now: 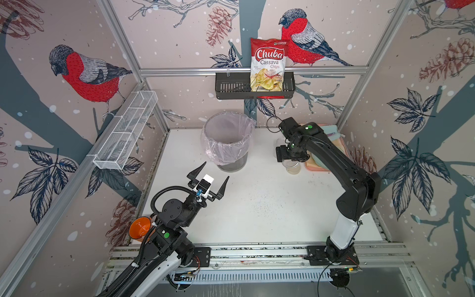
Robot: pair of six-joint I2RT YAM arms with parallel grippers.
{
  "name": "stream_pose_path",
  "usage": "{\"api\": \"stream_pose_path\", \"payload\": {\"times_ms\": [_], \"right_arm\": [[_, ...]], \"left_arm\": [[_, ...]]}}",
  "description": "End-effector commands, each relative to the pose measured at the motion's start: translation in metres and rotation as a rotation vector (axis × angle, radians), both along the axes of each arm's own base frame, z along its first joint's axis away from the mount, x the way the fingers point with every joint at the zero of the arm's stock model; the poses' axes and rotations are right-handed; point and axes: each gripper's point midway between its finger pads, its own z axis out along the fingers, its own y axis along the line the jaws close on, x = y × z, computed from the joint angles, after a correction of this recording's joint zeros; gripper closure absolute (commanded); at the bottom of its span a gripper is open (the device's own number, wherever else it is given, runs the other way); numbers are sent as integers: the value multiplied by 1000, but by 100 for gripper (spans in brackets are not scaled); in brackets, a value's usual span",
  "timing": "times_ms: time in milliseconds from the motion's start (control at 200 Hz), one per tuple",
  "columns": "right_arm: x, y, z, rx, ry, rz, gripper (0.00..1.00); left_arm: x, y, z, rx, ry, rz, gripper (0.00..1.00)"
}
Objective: Empty moldy mung beans from jars
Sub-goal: Place the jar at the center of the board.
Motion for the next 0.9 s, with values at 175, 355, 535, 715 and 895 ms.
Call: {"api": "stream_pose_path", "payload": {"times_ms": [175,355,535,715,895], "right_arm": [[-45,11,-48,32,256,12,95],[-58,10,-79,-28,346,22,95],[-51,12,-103,-69,363,21,95],[-54,14,-124,-44,418,15,95],[-52,9,-128,-32,446,-1,89]], "left_arm": [[-11,4,12,-56,-62,-23,4],[-10,7,12,-51,-66,-4,4],[-9,3,10,-50,-58,-21,4],[-19,-1,12,-48,-79,-69,4],[-18,0,12,-49,-80,-64,4]]}}
